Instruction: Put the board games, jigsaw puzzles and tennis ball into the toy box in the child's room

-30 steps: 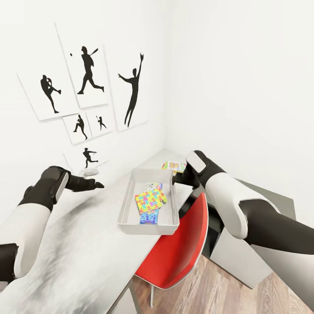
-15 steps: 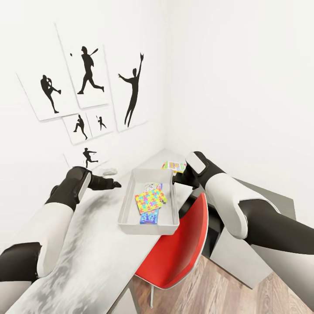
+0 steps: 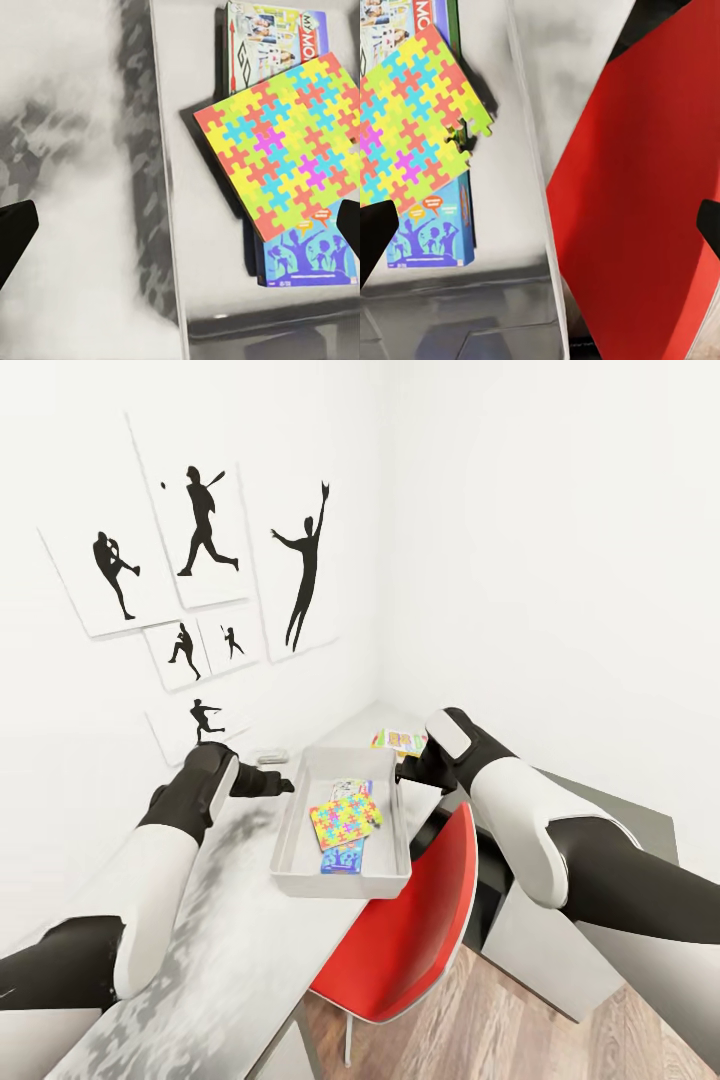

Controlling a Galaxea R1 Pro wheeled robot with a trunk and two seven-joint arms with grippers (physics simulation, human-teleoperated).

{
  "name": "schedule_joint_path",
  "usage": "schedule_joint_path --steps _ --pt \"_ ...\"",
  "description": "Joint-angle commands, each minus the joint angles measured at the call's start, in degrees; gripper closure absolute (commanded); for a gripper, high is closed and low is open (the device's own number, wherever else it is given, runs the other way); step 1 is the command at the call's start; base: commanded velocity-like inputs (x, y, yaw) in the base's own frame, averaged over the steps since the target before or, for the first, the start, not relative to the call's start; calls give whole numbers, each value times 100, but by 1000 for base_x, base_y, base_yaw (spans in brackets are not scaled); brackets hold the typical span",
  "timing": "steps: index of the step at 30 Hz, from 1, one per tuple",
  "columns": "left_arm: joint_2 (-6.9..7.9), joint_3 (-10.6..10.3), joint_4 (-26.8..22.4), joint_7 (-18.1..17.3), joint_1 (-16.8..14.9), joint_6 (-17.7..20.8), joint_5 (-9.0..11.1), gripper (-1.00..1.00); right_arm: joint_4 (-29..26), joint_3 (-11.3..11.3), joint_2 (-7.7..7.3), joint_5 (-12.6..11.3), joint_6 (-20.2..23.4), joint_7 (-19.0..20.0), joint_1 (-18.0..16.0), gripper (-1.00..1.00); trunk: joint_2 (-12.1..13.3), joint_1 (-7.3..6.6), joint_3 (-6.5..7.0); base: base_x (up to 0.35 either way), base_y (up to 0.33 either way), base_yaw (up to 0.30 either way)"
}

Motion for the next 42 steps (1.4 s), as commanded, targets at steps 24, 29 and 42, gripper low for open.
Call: schedule_joint_path --steps 24,29,42 --pt "6 31 -9 -53 2 -51 -8 -100 475 17 0 3 -217 736 2 -100 -13 4 -13 0 0 0" --pt "3 34 -9 -49 3 -50 -7 -100 480 17 0 5 -222 745 0 -100 -13 4 -13 0 0 0" --pt "3 45 -8 -61 3 -58 -7 -100 481 17 0 14 -231 747 3 -100 -53 26 -31 0 0 0"
